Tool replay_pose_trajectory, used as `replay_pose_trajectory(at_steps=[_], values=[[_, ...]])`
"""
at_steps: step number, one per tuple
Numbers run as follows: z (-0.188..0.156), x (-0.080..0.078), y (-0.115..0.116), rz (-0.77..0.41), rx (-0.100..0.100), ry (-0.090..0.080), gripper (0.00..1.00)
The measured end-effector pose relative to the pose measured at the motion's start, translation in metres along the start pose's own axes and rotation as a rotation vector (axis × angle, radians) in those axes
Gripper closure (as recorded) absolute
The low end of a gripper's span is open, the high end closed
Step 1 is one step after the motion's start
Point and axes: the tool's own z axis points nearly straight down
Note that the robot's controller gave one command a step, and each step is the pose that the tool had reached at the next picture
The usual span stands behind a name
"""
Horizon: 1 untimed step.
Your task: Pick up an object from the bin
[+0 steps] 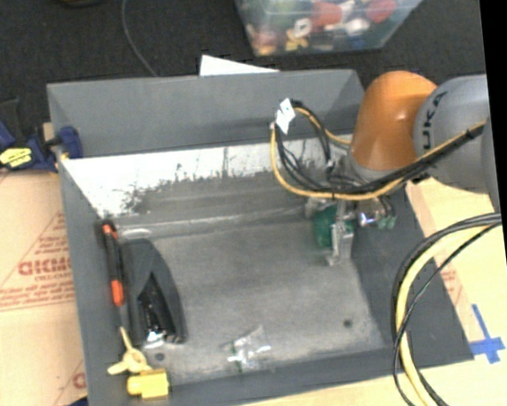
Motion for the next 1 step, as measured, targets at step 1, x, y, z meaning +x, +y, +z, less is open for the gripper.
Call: replay_pose_trajectory(at_steps=[1], values=[[0.0024, -0.0033, -0.0313, 0.152, -0.006, -0.004, 0.0]])
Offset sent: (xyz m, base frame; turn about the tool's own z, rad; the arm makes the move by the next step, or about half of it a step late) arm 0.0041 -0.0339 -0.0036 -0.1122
